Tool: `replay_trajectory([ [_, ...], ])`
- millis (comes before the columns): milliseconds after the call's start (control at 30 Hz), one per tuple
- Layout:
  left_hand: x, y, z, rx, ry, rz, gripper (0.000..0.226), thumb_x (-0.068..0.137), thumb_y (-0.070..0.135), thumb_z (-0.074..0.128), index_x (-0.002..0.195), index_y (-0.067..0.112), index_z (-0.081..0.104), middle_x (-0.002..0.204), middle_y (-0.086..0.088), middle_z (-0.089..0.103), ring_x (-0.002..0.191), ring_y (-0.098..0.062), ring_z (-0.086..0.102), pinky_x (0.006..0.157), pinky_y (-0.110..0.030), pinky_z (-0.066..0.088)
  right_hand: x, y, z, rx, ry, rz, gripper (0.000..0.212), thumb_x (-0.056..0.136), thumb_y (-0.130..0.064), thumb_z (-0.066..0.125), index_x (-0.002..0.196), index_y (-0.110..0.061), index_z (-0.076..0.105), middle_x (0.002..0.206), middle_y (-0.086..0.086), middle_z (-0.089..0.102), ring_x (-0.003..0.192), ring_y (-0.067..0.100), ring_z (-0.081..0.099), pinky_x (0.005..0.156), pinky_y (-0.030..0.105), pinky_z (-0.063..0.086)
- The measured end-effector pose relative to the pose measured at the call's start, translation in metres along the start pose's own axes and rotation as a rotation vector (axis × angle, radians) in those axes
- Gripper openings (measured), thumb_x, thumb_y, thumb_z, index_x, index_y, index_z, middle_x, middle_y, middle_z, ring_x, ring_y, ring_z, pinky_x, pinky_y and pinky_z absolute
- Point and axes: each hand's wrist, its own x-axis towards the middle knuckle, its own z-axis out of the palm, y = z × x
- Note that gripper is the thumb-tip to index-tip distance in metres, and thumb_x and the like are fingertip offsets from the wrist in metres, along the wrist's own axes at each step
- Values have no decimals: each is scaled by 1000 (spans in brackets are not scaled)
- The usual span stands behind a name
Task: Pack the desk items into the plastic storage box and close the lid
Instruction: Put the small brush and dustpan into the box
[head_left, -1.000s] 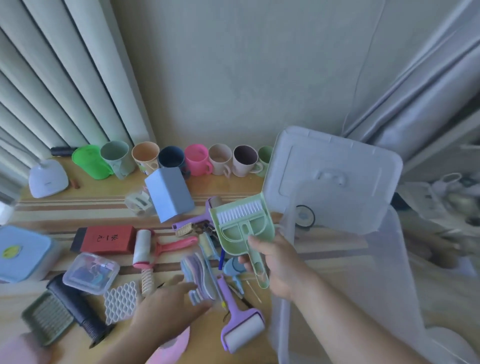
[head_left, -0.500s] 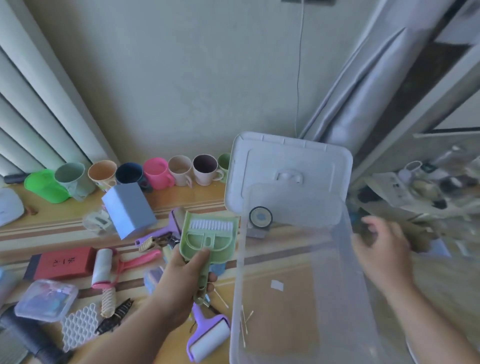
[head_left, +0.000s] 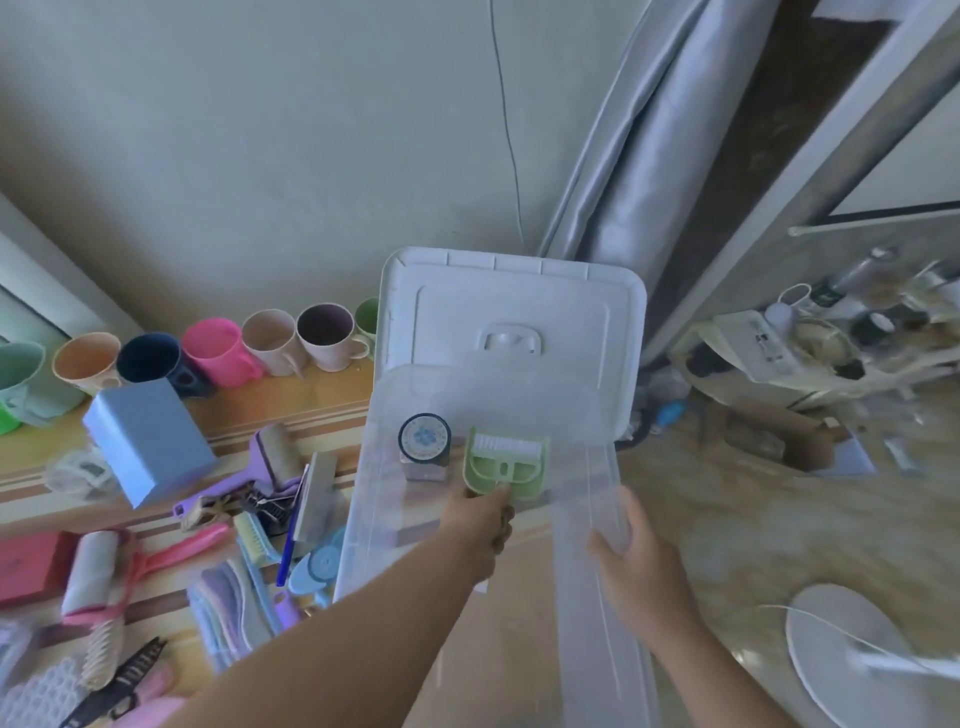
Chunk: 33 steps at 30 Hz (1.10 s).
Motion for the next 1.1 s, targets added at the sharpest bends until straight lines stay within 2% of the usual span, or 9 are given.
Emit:
replay_trajectory([
  [67, 27, -4, 3, -26, 116, -27, 9, 99, 19, 70, 105, 13, 66, 67, -8, 59, 51, -17, 44, 51, -25, 34, -2, -1, -1, -103, -7, -31, 80, 89, -42, 60, 148, -68, 12, 70, 4, 67, 56, 15, 61, 47, 29, 40],
  [133, 47, -8, 2, -31, 202, -35, 11, 97, 20, 72, 103, 12, 68, 71, -10, 61, 52, -19, 44, 51, -25, 33, -3, -3, -2, -198, -13, -52, 94, 90, -37, 59, 154, -63, -4, 65, -4, 53, 53, 9, 52, 45, 27, 34],
  [300, 69, -24, -4, -12, 301, 10, 16, 92, 19, 78, 105, 11, 73, 85, -12, 69, 57, -21, 51, 57, -26, 42, -3, -17, -2, -360, -10, -31, 99, 90, -34, 57, 159, -48, -13, 76, -17, 37, 57, 8, 37, 47, 26, 26],
  [400, 71, -35, -11, 26, 294, 1, 15, 93, 20, 77, 101, 8, 73, 66, -9, 59, 43, -18, 40, 41, -20, 35, -1, -24, -3, -425, -38, -25, 102, 90, -36, 55, 158, -43, -21, 89, -8, 48, 64, 19, 46, 52, 36, 34],
  [500, 71, -40, -18, 103, 306, 37, 23, 90, 24, 79, 90, 3, 70, 54, -6, 54, 36, -17, 37, 38, -21, 32, 6, -31, 2, -496, -46, -34, 105, 92, -40, 56, 158, -40, -25, 128, 5, 54, 81, 31, 61, 60, 38, 39],
  [667, 62, -29, -17, 285, 326, 15, 51, 83, 49, 82, 72, 8, 56, 52, -4, 56, 45, -20, 53, 49, -26, 44, 20, -40, 6, -566, -26, -60, 97, 94, -36, 56, 162, -35, -13, 137, 11, 42, 68, 27, 46, 53, 36, 40],
  [867, 0, 15, -31, 139, 36, -85, 40, 96, 21, 70, 134, 9, 62, 96, -25, 57, 93, -27, 67, 85, -35, 54, 16, -40, 9, -608, -6, -88, 97, 94, -33, 58, 161, -40, -11, 137, 12, 40, 64, 18, 44, 44, 30, 32],
  [1000, -68, 65, -95, 135, -221, 342, 25, 85, 15, 74, 109, 22, 73, 98, -9, 76, 85, -22, 74, 77, -30, 61, 17, -40, 13, -634, 20, -91, 94, 94, -34, 59, 159, -42, -7, 140, 14, 36, 67, 23, 43, 47, 30, 32],
  [1100, -105, 86, -181, 456, -1, 685, 19, 86, 20, 67, 97, 33, 75, 87, 4, 77, 81, -17, 73, 79, -29, 59, 15, -46, 17, -702, 54, -101, 97, 91, -36, 65, 157, -44, -5, 147, 10, 20, 95, 39, 55, 60, 37, 46],
])
